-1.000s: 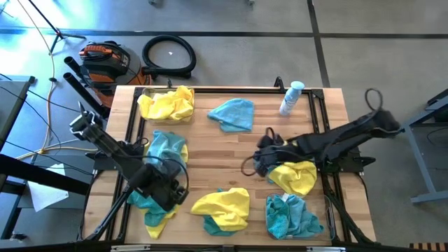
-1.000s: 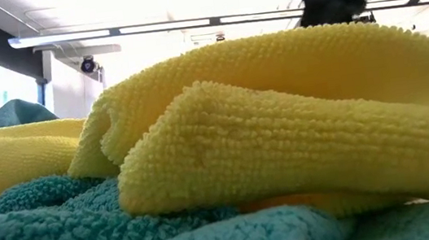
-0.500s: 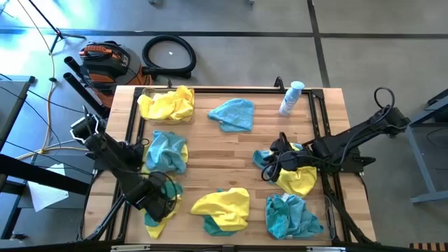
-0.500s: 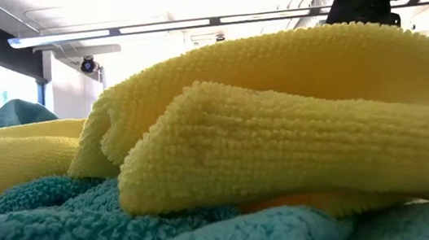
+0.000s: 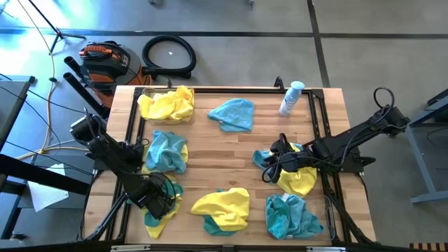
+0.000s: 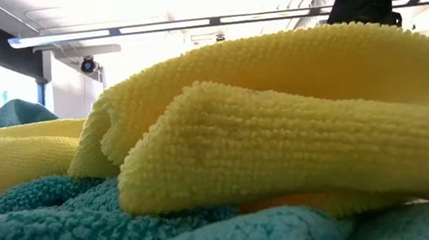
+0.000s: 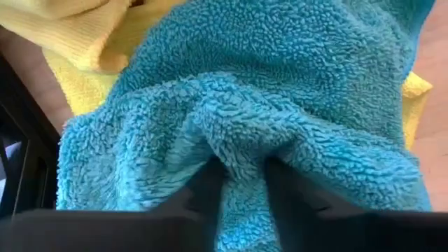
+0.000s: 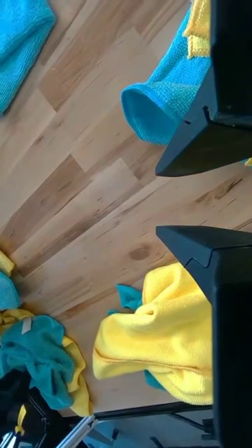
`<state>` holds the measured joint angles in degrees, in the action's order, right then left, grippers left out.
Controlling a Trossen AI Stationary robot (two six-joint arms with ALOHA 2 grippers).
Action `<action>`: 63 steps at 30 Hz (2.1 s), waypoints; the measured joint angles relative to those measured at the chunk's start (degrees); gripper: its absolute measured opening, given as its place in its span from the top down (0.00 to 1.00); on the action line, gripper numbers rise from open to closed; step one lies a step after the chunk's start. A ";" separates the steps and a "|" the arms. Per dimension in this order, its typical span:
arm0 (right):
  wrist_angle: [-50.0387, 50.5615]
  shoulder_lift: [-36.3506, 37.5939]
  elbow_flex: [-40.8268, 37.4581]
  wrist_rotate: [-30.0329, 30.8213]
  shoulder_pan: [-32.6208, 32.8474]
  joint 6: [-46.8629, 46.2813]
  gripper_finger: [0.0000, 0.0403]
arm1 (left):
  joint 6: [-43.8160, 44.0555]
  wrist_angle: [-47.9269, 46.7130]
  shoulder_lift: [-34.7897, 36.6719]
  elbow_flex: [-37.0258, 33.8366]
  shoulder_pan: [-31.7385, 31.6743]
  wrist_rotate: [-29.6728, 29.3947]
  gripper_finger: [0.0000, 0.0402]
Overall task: Sort microfiber towel by color & place in baskets
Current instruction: Put the blue towel into the bottom transparent bin
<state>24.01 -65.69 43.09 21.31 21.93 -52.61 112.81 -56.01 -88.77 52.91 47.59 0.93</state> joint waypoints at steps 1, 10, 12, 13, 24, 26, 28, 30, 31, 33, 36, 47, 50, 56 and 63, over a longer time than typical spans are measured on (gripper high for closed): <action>0.04 0.00 0.00 0.01 0.00 0.01 0.71 | -0.09 -0.38 0.25 0.34 0.00 -0.14 0.89; -3.30 0.00 0.00 -0.32 0.00 2.64 0.71 | -0.85 -15.38 4.10 13.50 -0.02 -9.73 0.99; -6.74 0.00 0.00 -0.19 0.00 5.38 0.71 | -2.26 -19.49 4.61 18.34 -0.17 -15.32 1.00; -8.73 0.00 0.00 -0.06 0.00 7.08 0.71 | -3.37 -20.85 4.69 20.79 -0.47 -18.15 1.00; -39.59 0.00 0.00 -3.99 0.00 30.19 0.68 | -31.87 -13.70 2.93 34.19 -11.35 -30.15 1.00; -42.40 -0.02 0.00 -4.29 0.00 32.38 0.64 | -37.17 -9.42 2.43 34.20 -13.51 -30.07 1.00; -43.83 -0.59 0.00 -4.31 0.00 33.72 0.59 | -41.95 -5.67 2.05 34.20 -15.54 -29.32 1.00; -44.70 -1.44 0.00 -4.36 0.00 35.16 0.53 | -45.62 -2.66 1.78 34.20 -17.41 -28.03 1.00; -45.86 -2.09 0.00 -4.34 0.00 35.92 0.49 | -47.06 -1.36 1.60 34.20 -18.31 -27.50 1.00; -47.35 -3.24 0.00 -4.34 -0.01 37.29 0.42 | -49.63 0.88 1.29 34.18 -19.87 -26.42 1.00; -48.62 -5.45 0.00 -4.36 0.00 40.01 0.33 | -53.22 5.69 0.81 34.20 -22.14 -25.00 1.00; -37.60 -14.31 9.56 -1.82 -0.54 43.64 0.27 | -62.80 21.95 -3.48 34.16 -27.85 -18.98 1.00; -30.00 -17.39 13.89 -2.15 -1.11 42.30 0.27 | -65.17 25.46 -3.48 34.16 -28.04 -18.90 1.00; -17.98 -21.80 22.28 -2.17 -1.70 42.04 0.45 | -66.98 28.40 -3.06 34.23 -28.00 -18.99 0.99; -3.17 -21.75 28.25 -3.68 -1.70 36.89 0.96 | -69.21 28.74 -3.06 34.20 -27.54 -17.44 0.89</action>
<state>20.84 -87.44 71.34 17.62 20.23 -15.72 43.61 -27.28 -91.83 87.11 20.05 -16.52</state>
